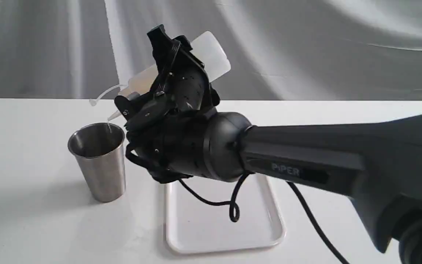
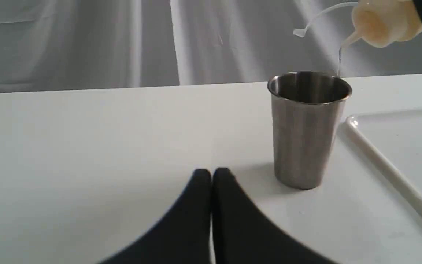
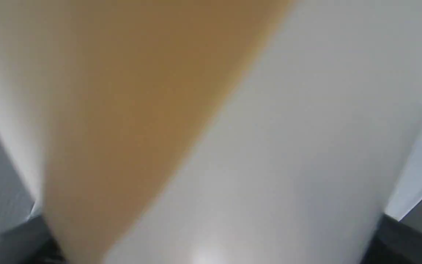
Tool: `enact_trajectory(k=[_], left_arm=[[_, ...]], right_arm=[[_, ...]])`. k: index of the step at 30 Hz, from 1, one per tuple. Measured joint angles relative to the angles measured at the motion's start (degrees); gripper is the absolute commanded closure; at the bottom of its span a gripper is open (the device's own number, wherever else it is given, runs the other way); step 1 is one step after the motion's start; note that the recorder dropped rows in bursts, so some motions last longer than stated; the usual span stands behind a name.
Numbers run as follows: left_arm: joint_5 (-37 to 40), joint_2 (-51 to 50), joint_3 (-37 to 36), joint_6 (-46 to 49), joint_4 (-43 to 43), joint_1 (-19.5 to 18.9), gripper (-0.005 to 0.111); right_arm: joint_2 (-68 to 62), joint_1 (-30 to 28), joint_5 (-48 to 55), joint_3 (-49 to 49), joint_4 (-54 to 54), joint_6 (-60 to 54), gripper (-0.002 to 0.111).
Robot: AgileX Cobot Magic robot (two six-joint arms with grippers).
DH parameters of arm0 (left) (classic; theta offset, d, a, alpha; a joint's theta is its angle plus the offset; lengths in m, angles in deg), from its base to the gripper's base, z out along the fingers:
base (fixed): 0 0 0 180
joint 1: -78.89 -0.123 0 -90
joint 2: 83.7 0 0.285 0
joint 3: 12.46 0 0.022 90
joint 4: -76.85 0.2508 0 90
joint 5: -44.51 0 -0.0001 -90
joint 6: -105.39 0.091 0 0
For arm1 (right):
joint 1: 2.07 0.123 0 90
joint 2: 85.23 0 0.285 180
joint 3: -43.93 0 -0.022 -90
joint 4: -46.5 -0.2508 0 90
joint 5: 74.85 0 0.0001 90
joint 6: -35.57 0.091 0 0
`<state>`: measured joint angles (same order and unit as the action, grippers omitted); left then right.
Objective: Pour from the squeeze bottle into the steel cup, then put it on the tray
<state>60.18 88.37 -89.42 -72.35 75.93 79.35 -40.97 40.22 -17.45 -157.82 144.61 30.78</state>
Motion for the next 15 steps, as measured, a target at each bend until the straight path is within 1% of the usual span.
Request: enact_trajectory(k=[15], left_arm=[[0.00,0.00,0.00,0.00,0.00,0.00,0.107]], right_arm=[[0.00,0.00,-0.64,0.00,0.00,-1.09,0.108]])
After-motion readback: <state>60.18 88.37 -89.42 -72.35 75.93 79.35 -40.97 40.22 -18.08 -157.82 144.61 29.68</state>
